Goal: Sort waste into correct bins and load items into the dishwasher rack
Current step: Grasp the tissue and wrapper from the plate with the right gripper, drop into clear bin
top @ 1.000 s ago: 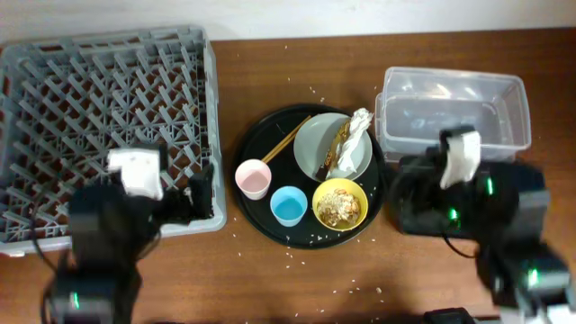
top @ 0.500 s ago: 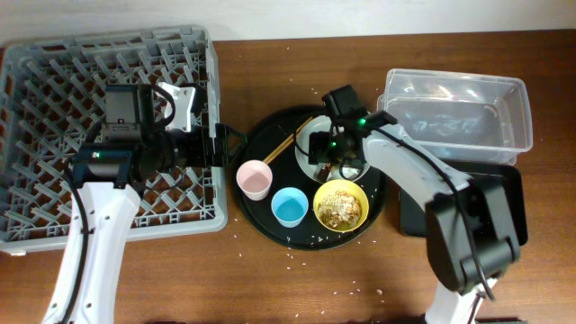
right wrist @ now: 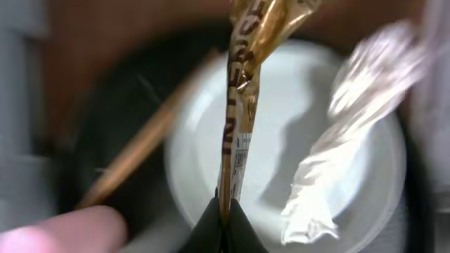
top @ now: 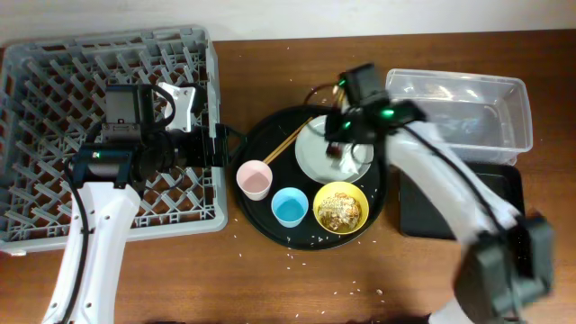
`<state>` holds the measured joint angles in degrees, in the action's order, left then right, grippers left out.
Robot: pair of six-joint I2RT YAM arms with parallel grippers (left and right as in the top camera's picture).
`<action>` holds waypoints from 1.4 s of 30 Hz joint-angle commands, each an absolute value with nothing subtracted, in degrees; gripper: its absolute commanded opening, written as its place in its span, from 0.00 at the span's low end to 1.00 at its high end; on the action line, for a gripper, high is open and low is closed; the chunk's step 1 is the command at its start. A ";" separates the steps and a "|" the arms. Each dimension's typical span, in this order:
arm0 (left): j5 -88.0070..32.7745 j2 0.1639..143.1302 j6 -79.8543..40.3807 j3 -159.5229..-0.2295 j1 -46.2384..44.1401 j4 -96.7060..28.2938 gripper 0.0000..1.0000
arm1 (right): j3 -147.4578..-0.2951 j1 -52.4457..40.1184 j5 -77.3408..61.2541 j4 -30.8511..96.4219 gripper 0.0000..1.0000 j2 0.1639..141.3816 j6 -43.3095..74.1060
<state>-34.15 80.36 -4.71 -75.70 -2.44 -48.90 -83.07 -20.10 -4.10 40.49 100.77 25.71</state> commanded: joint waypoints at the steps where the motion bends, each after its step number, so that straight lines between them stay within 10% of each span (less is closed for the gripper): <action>1: -35.16 80.14 -4.23 -76.77 -2.35 -48.93 1.00 | -84.33 -14.72 -0.12 43.20 0.04 92.16 25.28; 6: -35.14 80.14 -4.23 -76.77 -2.35 -48.93 1.00 | -84.16 -0.03 12.47 45.50 0.04 96.73 42.28; 11: -35.16 80.14 -4.21 -76.77 -2.35 -48.95 1.00 | -85.01 7.20 -14.39 38.09 0.58 101.60 26.28; 16: -35.14 80.14 -4.23 -76.77 -2.35 -48.95 1.00 | -84.79 -7.70 -13.63 45.12 0.58 97.41 14.31; 23: -35.16 80.14 -4.21 -76.77 -2.35 -48.95 1.00 | -83.77 -17.17 6.57 45.54 0.58 116.03 37.93; 26: -35.14 80.14 -4.23 -76.77 -2.35 -48.95 1.00 | -83.79 -16.71 3.90 43.72 0.41 120.42 38.41; 28: -35.14 80.14 -4.21 -76.77 -2.35 -48.95 1.00 | -84.12 -16.71 3.01 43.57 0.04 119.22 36.58; 37: -35.14 80.14 -4.21 -76.77 -2.35 -48.95 1.00 | -89.62 2.72 -2.57 47.97 0.07 103.04 39.94; 42: -35.16 80.14 -4.23 -76.77 -2.35 -48.95 1.00 | -90.00 8.21 -22.55 46.83 0.49 98.98 24.03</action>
